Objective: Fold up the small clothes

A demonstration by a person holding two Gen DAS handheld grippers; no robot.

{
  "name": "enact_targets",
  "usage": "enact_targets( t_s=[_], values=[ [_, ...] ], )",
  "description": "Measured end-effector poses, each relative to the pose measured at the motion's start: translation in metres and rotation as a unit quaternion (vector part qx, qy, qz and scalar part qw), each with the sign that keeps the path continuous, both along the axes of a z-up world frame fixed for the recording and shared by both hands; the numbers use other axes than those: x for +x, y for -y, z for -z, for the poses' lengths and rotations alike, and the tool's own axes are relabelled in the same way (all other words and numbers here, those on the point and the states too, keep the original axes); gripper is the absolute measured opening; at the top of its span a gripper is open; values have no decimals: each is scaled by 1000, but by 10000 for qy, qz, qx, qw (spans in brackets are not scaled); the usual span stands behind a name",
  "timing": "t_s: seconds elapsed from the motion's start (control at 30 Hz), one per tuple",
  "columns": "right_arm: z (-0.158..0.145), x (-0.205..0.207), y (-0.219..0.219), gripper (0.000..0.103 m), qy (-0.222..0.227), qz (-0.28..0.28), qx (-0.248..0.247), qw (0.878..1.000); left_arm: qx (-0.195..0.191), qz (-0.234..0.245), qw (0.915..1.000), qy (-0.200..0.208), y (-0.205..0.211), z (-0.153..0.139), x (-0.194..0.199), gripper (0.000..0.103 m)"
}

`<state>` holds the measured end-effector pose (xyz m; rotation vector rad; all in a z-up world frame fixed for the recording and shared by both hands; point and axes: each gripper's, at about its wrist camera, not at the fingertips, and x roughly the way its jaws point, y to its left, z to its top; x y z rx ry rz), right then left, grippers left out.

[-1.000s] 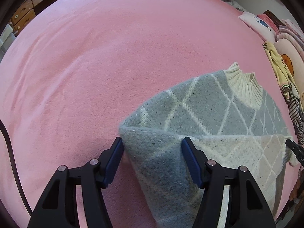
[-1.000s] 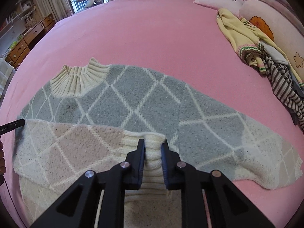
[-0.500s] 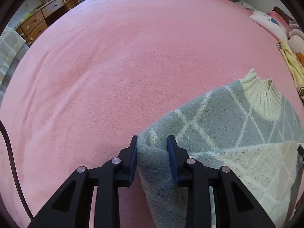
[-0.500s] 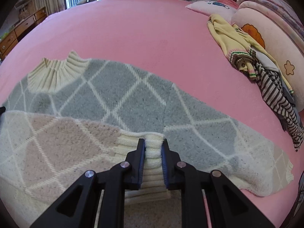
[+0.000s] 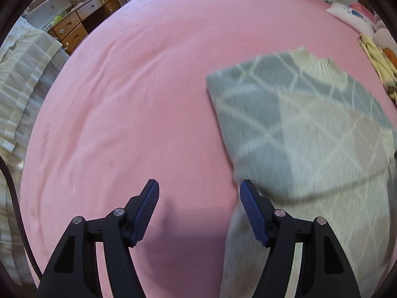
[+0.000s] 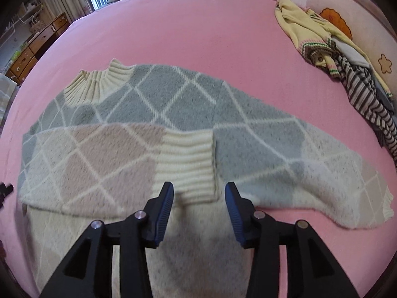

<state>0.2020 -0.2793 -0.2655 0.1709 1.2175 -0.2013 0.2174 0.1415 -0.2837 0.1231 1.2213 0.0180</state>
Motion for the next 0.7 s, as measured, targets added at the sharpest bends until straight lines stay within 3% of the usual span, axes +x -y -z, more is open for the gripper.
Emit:
enact_targets(
  t_s=[0.17, 0.37, 0.47, 0.67, 0.7],
  values=[
    [-2, -12, -6, 43, 49, -51, 131, 9999, 91, -94, 9999, -40, 15, 29, -32, 62],
    [3, -9, -7, 43, 65, -83, 254, 9996, -343, -255, 9989, 182, 31, 31, -19, 61],
    [1, -10, -9, 43, 144, -91, 245, 9996, -176, -158, 9992, 330, 44, 35, -17, 61],
    [6, -6, -11, 43, 199, -7, 212, 9996, -305, -787, 9950, 527, 33, 43, -10, 61],
    [7, -5, -11, 43, 226, 20, 183, 9996, -399, -892, 9937, 556, 30, 43, -11, 55]
  ],
)
